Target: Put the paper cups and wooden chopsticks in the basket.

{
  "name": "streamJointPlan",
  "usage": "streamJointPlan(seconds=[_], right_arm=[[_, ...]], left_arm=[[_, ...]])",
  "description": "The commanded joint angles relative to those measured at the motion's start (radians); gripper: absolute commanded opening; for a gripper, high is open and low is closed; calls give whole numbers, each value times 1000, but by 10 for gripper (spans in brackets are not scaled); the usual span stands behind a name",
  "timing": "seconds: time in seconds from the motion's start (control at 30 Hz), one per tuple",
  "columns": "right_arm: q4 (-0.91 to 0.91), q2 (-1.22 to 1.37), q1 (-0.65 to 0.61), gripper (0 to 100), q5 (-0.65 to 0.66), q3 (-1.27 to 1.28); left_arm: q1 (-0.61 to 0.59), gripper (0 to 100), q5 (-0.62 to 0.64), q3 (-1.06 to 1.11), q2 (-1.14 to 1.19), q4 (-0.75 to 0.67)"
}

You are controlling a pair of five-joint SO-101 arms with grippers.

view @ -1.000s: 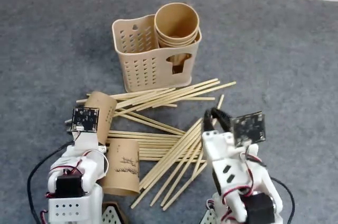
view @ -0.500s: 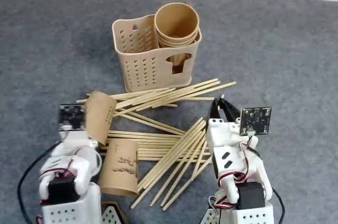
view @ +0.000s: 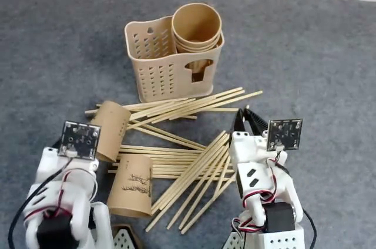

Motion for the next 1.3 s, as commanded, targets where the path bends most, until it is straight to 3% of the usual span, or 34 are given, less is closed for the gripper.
streamJointPlan(seconds=[0.0, 0.13, 0.33, 0.6, 0.73, 1.0, 1.27], right_arm=[[-27, -10, 8, 53, -8, -12], [-27, -10, 8, 53, -8, -12], [-27, -10, 8, 53, -8, -12], [-27, -10, 8, 53, -6, -12], [-27, -10, 7, 53, -6, -12], [-27, -10, 7, 53, -6, -12], [-27, -10, 7, 53, -6, -10]], left_arm=[[-5, 11, -81, -85, 70, 32], [-8, 30, -149, -133, 305, 35], [-15, 215, -259, -248, 644, 77], [-96, 239, -549, -295, 753, 68], [-136, 238, -629, -285, 780, 14], [-137, 239, -632, -45, 788, -376], [-61, 235, -473, -16, 788, -404]])
